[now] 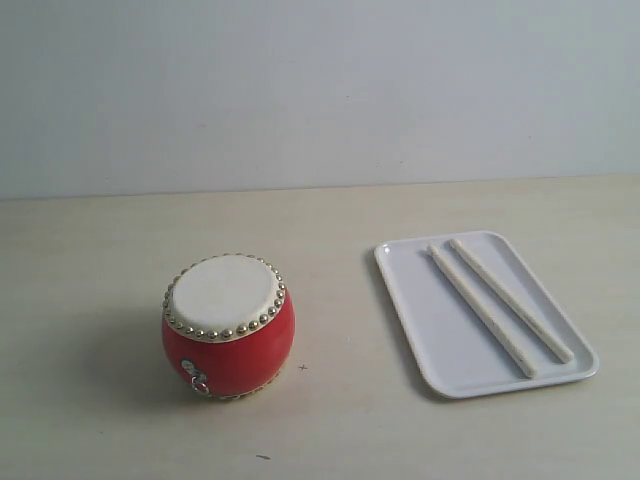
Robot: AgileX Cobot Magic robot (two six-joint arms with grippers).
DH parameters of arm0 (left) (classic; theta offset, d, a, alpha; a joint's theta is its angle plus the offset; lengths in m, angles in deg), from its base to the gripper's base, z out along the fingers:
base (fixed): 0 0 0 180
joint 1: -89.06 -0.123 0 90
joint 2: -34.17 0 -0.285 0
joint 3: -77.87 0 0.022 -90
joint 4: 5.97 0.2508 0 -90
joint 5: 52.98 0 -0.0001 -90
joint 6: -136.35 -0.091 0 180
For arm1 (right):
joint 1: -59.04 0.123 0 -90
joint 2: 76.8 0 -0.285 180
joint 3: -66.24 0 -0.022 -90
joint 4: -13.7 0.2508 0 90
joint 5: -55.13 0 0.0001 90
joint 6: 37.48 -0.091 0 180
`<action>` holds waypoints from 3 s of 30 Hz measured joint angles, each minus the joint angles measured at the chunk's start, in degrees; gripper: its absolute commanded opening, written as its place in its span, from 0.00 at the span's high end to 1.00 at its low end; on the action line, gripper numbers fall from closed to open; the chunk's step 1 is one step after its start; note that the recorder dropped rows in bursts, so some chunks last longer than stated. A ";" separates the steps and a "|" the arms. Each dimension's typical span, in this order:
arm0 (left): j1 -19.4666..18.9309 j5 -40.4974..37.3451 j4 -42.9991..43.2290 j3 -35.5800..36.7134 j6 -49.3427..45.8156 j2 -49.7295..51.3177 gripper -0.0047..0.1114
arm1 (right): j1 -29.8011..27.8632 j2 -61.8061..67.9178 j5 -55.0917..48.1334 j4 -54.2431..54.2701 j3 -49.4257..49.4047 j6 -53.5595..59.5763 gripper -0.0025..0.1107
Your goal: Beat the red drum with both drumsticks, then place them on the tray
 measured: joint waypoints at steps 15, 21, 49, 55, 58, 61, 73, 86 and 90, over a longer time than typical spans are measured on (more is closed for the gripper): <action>0.00 0.00 0.00 0.00 0.00 0.00 0.96 | 0.00 0.00 -1.18 -2.66 0.00 -8.70 0.98; 0.00 0.00 0.00 0.00 0.00 0.00 0.96 | 0.00 0.00 -1.27 -2.66 0.00 -8.70 0.98; -12.58 8.96 17.00 20.04 -2.74 -37.87 0.96 | 0.00 0.00 -1.32 -2.66 0.00 -8.70 0.98; -12.60 10.68 17.21 25.63 -2.74 -38.44 0.96 | 0.00 0.00 -1.41 -2.66 0.00 -8.70 0.98; -12.60 11.21 17.35 25.98 -2.74 -38.44 0.96 | 0.00 0.00 -1.41 -2.66 0.00 -8.70 0.98; -12.60 12.74 17.40 25.98 -2.85 -38.44 0.96 | 0.00 0.00 -1.41 -2.66 0.00 -8.70 0.98; -12.60 17.43 52.44 28.91 32.74 -38.44 0.96 | 0.00 0.00 -1.41 -2.66 0.00 -8.70 0.98; -12.60 9.94 79.27 29.65 63.62 -38.44 0.96 | 0.00 0.00 -1.41 -2.66 0.00 -8.70 0.98; -12.60 9.84 79.59 29.65 64.19 -38.44 0.96 | 0.00 0.00 -1.41 -2.66 0.00 -8.70 0.98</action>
